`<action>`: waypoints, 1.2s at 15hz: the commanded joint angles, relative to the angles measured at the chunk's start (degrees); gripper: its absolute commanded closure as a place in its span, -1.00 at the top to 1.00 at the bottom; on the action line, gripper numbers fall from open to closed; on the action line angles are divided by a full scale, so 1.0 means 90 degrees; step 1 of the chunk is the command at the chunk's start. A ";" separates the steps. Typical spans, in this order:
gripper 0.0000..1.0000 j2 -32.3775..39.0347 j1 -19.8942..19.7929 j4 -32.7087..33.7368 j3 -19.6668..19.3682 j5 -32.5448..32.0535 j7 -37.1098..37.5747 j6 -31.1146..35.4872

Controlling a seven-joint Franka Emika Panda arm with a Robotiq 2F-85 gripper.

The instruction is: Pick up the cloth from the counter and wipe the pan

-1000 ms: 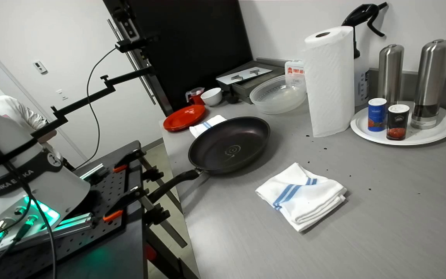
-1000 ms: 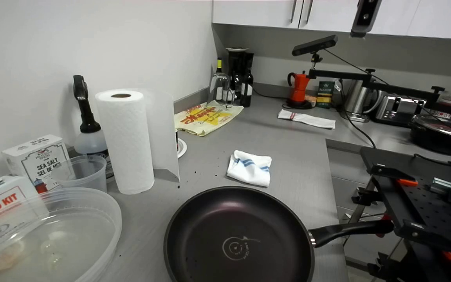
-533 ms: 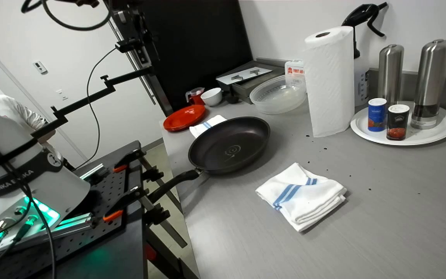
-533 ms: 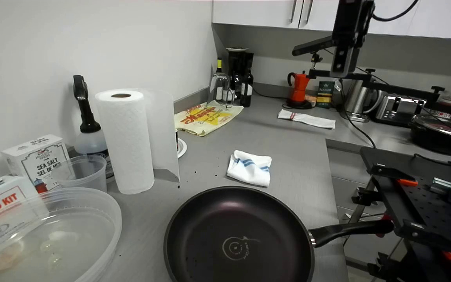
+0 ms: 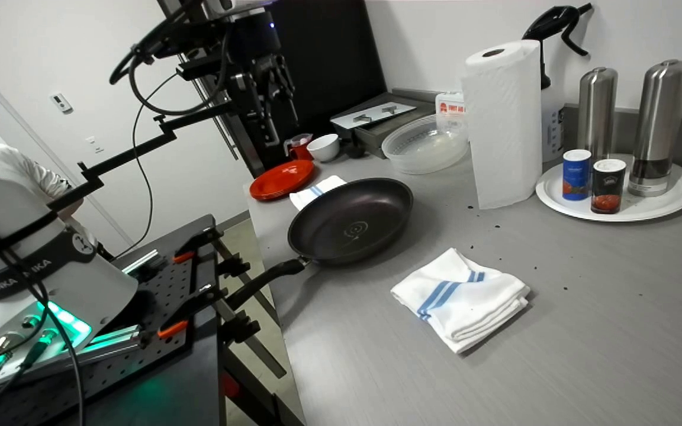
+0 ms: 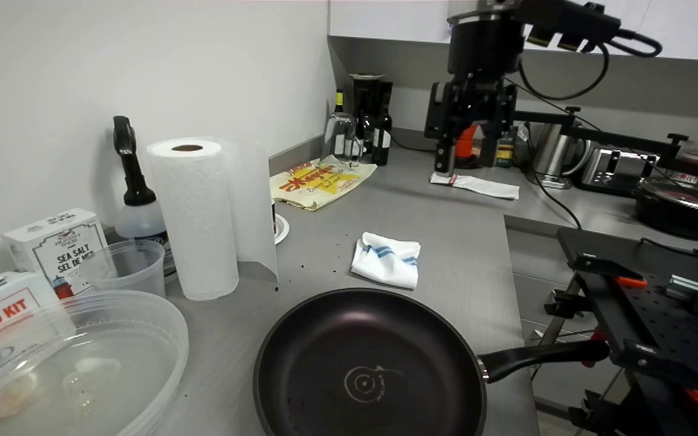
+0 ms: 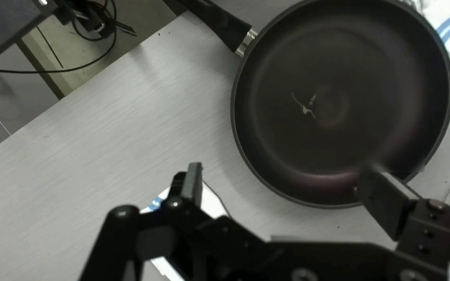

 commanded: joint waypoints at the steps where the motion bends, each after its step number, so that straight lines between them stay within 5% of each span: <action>1: 1.00 0.1061 -0.0051 0.0757 -0.0252 -0.0197 0.0647 0.0501; 10: 1.00 0.2939 0.0271 0.2091 -0.1425 -0.0890 0.1945 0.1669; 18: 1.00 0.4198 0.0332 0.2651 -0.2051 -0.0645 0.1492 0.2286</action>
